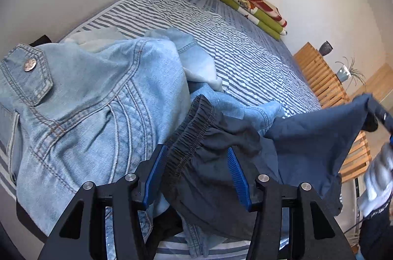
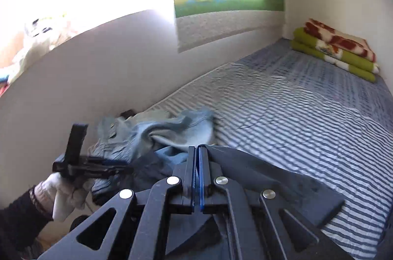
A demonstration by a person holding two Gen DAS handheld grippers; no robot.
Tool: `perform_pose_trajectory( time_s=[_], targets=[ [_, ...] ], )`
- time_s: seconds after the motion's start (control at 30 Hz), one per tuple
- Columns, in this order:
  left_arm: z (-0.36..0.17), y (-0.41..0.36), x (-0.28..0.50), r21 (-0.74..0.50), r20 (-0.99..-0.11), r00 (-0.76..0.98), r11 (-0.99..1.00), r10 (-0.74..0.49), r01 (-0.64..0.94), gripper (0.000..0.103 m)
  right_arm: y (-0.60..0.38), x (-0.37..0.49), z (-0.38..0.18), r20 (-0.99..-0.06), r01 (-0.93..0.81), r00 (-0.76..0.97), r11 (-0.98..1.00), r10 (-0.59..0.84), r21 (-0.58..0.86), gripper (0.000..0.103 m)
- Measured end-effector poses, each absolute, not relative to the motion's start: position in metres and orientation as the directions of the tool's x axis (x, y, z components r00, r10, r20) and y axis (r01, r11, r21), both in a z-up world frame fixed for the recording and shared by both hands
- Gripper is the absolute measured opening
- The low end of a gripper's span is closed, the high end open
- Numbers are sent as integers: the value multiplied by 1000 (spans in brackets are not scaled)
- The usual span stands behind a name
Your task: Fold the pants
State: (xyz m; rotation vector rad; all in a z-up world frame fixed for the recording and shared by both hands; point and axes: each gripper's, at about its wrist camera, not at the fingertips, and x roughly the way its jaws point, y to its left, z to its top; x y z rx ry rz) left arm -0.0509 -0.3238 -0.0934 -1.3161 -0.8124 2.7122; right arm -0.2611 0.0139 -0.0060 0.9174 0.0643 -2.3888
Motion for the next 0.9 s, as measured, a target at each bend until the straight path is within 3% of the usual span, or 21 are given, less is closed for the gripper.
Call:
perform_pose_trajectory(
  time_s=[0.1,0.2,0.3,0.4,0.53,0.67,0.8,0.9],
  targets=[
    [-87,-334,-38,-468,-724,-652,-854,223,228,55,-70,-251,-61,-741,691,-361,-696,-566,196,2],
    [-80,-336,-26,-451,-727,-656,-861,202,235,55,-126,-238,-121,-845,768,-216,-620,-489,162,2],
    [-73,-333,-18,-450,-721,-661,-867,210,215,55,-110,-236,-134,-819,740,-136,-607,-557,290,6],
    [-64,-317,-17,-407,-725,-657,-898,205,169,55,-70,-243,-121,-761,668,-151,-632,-631,392,18],
    [-57,-254,-25,-321,-743,-627,-947,236,23,58,1,-238,-105,-727,535,-295,-738,-620,411,19],
    [-74,-175,-38,-203,-797,-556,-971,237,-123,59,58,-227,-125,-799,361,-400,-879,-449,313,19],
    [-104,-121,-62,-172,-848,-473,-968,240,-182,61,112,-219,-169,-869,187,-389,-950,-305,250,19],
    [-130,-97,-76,23,-884,-463,-982,67,-187,61,147,-217,-200,-906,82,-342,-968,-250,236,19]
  ],
)
